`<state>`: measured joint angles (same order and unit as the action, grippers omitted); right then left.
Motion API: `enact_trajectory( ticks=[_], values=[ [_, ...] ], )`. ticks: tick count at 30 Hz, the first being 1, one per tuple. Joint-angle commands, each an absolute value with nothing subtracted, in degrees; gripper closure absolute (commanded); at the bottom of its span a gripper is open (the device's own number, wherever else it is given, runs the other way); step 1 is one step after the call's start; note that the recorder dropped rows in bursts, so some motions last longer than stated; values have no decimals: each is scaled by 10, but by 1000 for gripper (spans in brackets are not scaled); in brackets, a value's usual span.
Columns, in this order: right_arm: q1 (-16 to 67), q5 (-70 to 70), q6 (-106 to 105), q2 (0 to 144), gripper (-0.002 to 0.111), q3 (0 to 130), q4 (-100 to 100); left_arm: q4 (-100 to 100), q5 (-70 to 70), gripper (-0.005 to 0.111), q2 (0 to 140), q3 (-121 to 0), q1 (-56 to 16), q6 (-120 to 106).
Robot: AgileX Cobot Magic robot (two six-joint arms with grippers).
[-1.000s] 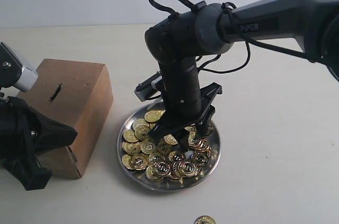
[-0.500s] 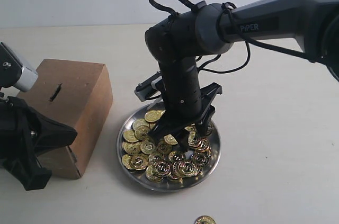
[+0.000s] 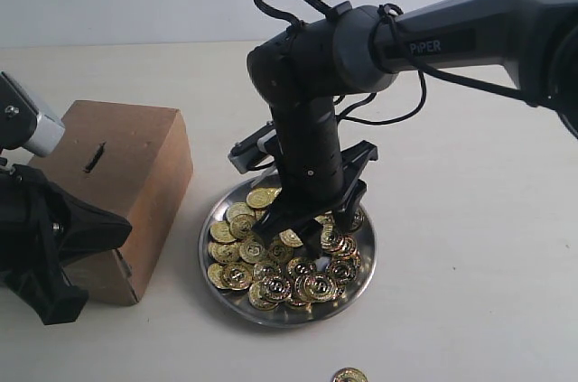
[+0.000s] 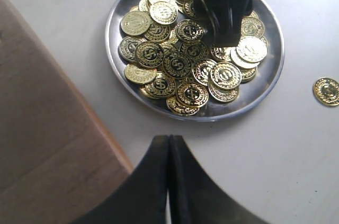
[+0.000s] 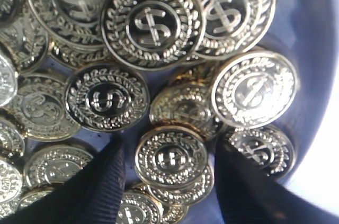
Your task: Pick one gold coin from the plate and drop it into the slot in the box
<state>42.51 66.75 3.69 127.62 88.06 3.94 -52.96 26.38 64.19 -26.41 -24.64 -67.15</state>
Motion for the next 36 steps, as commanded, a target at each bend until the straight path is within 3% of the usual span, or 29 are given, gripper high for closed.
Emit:
enact_trajectory(
  ticks=[1, 36],
  values=[
    [423, 641, 31, 1279, 58, 879, 35, -533, 266, 107, 644, -267, -249, -672],
    [423, 646, 31, 1261, 58, 879, 37, -533, 269, 107, 644, -267, -249, -672]
  ],
)
